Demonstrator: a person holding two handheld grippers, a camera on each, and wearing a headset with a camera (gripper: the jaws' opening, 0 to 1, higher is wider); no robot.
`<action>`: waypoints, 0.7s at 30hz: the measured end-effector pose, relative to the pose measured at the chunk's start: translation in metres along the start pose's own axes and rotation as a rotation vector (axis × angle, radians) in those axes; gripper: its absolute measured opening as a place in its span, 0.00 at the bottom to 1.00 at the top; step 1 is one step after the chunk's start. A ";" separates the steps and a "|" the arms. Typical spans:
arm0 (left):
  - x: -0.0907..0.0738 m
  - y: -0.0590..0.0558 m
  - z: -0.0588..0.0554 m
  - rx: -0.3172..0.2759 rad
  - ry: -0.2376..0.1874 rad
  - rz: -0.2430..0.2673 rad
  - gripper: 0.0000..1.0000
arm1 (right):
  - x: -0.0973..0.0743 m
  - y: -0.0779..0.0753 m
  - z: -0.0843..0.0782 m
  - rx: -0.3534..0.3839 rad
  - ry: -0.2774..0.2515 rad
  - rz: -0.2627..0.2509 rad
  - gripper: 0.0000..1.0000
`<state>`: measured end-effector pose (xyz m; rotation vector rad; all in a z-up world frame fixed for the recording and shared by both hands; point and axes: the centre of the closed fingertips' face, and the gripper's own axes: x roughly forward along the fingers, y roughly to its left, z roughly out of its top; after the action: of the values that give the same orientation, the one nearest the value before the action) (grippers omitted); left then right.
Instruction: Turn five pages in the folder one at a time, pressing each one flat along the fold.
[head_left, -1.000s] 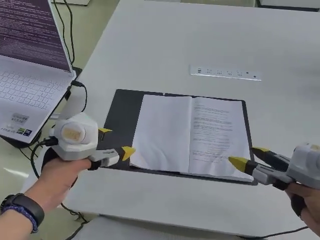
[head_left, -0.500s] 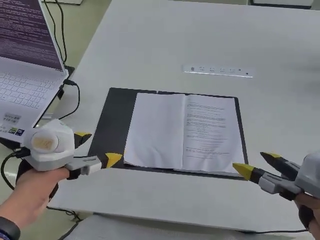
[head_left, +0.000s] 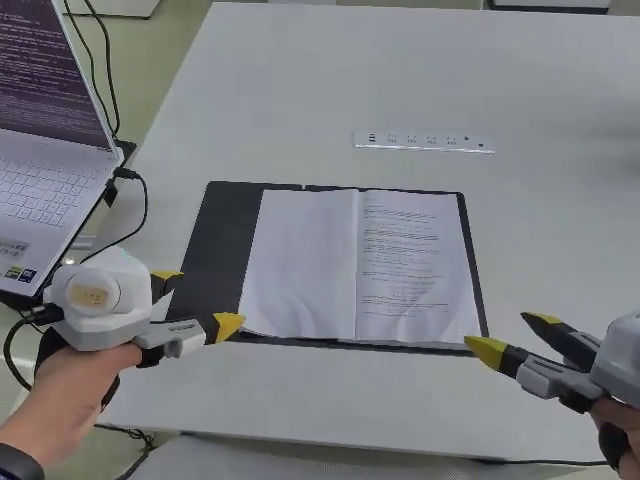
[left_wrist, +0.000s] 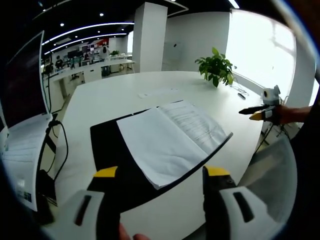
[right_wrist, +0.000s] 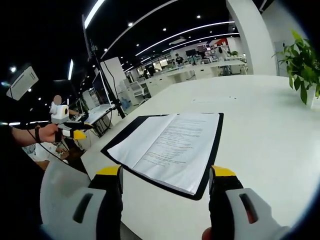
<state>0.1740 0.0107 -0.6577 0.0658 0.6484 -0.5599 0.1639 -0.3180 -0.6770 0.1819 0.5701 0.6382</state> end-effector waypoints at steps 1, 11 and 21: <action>0.003 -0.002 0.001 0.003 0.002 -0.005 0.66 | 0.000 0.000 0.000 0.000 -0.001 0.000 0.69; 0.026 -0.026 0.012 0.044 0.021 -0.060 0.67 | 0.001 -0.005 -0.008 -0.006 0.020 0.012 0.70; 0.056 -0.044 0.027 0.070 0.027 -0.119 0.68 | -0.005 -0.013 -0.011 0.002 0.026 0.013 0.70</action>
<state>0.2029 -0.0594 -0.6637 0.1017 0.6621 -0.6975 0.1609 -0.3312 -0.6884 0.1794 0.5952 0.6532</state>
